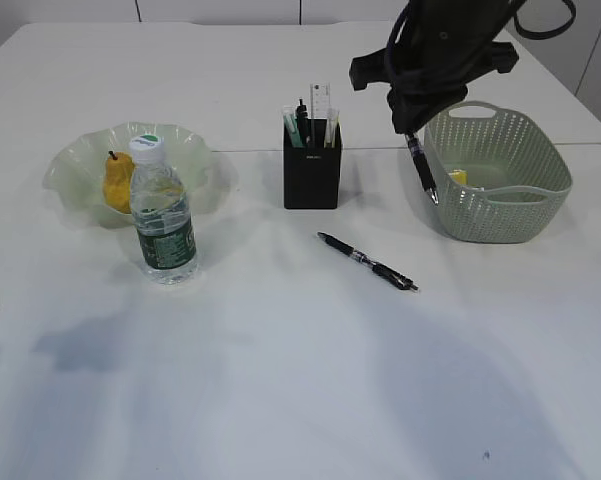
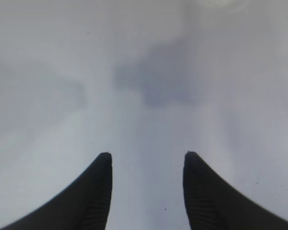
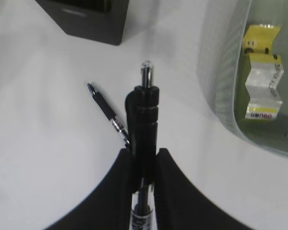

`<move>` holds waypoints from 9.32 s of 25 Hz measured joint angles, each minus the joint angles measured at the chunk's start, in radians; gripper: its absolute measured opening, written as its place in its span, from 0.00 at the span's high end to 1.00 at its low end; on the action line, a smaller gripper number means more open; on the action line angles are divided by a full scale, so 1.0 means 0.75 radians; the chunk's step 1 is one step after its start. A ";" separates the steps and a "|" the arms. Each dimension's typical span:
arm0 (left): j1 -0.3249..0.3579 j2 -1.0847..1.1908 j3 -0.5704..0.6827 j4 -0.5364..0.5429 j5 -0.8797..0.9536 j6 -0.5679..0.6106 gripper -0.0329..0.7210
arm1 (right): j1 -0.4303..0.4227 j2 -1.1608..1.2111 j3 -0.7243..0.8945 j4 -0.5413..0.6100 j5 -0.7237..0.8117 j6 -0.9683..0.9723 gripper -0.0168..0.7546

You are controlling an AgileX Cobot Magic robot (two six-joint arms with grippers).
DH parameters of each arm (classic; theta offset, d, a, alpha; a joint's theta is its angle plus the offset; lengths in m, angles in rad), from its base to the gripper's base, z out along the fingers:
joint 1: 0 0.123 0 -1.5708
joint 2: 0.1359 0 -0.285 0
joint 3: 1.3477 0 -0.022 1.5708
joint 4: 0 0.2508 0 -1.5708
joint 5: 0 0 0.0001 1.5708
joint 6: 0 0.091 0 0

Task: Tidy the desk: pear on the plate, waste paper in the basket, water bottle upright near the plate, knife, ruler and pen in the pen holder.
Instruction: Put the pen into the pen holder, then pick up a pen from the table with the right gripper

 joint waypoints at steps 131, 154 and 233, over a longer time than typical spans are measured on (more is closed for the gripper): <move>0.000 0.000 0.000 0.043 0.151 0.000 0.51 | 0.000 0.001 0.404 0.115 -0.071 -0.531 0.60; 0.000 0.000 0.000 0.052 0.071 0.000 0.51 | 0.000 0.258 0.354 0.054 -0.195 -0.771 0.60; 0.000 0.000 0.000 0.060 0.037 0.000 0.51 | -0.030 0.334 0.336 0.115 -0.209 -0.841 0.39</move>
